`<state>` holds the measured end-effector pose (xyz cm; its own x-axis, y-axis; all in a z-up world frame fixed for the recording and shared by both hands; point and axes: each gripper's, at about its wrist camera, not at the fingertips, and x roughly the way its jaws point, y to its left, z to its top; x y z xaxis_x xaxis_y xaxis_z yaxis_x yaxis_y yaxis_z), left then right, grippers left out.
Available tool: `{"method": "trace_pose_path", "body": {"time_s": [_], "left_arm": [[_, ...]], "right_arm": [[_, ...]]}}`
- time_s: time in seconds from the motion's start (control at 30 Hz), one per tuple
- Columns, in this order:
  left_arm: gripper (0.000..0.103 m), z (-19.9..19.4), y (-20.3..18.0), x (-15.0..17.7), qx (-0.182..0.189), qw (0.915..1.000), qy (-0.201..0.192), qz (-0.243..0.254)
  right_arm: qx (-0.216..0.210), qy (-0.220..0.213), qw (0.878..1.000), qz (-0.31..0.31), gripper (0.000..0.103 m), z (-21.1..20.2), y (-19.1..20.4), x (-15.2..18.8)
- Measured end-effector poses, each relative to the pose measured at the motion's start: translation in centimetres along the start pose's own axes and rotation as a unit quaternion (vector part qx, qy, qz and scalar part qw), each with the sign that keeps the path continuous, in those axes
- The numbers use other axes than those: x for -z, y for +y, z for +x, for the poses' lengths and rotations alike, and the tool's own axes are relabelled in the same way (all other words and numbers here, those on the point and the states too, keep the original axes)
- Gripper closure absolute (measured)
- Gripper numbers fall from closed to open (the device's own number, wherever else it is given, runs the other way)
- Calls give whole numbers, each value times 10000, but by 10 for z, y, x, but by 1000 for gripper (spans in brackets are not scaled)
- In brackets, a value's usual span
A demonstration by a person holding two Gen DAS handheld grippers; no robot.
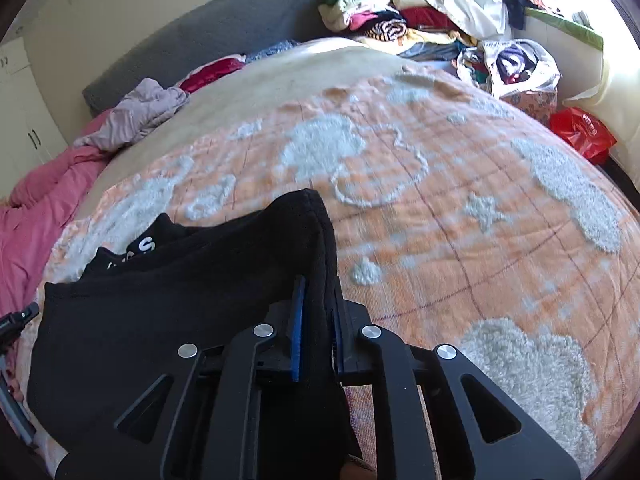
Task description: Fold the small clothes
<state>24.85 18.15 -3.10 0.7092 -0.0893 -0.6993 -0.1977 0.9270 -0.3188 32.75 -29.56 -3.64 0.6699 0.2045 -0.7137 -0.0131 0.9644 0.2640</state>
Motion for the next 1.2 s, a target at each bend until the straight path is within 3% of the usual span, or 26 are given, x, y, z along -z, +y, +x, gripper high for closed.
{"method": "trace_pose_path", "body": {"time_s": [0.07, 0.2, 0.27, 0.4, 0.43, 0.47, 0.5, 0.67, 0.77, 0.93, 1.0, 1.07, 1.2], "left_arm": [[83, 0, 4, 0, 315, 9993, 110, -194], [73, 7, 0, -5, 685, 9968, 302, -274], [59, 17, -5, -7, 599, 9970, 453, -209], [61, 37, -16, -4, 477, 9969, 630, 10], [85, 39, -20, -3, 355, 9974, 603, 165], [95, 39, -25, -2, 266, 9975, 548, 358], [95, 35, -30, -2, 197, 9975, 437, 519], [100, -4, -30, -16, 407, 9974, -423, 412], [100, 1, -20, -22, 407, 9980, -460, 175], [98, 39, -19, -6, -19, 9995, 127, 301], [92, 37, -22, -2, -140, 9991, 122, 388], [80, 29, -24, 0, -227, 9989, 104, 404], [67, 4, -44, 10, -275, 9967, 11, 766]], "right_arm": [[-28, -66, 9999, 86, 82, -5, -3, -3], [-30, -162, 9997, 159, 70, -12, -10, -7], [-114, -194, 9995, 241, 67, -13, -13, -8], [-182, -187, 9996, 140, 57, -14, -9, -7], [-163, -177, 9997, 90, 57, -13, -8, -7], [-200, -142, 9997, 30, 63, -12, -6, -6], [-224, -127, 9997, -18, 98, -11, -3, -6], [-320, -669, 9972, 70, 97, -29, -2, -9], [-168, -763, 9969, 112, 97, -30, -3, -10], [144, -223, 9996, 134, 96, -5, -5, -2], [217, -124, 9995, 172, 93, -2, -7, -1], [277, -21, 9995, 166, 86, -2, -8, -1], [380, -108, 9992, -39, 78, -15, 2, -3]]}}
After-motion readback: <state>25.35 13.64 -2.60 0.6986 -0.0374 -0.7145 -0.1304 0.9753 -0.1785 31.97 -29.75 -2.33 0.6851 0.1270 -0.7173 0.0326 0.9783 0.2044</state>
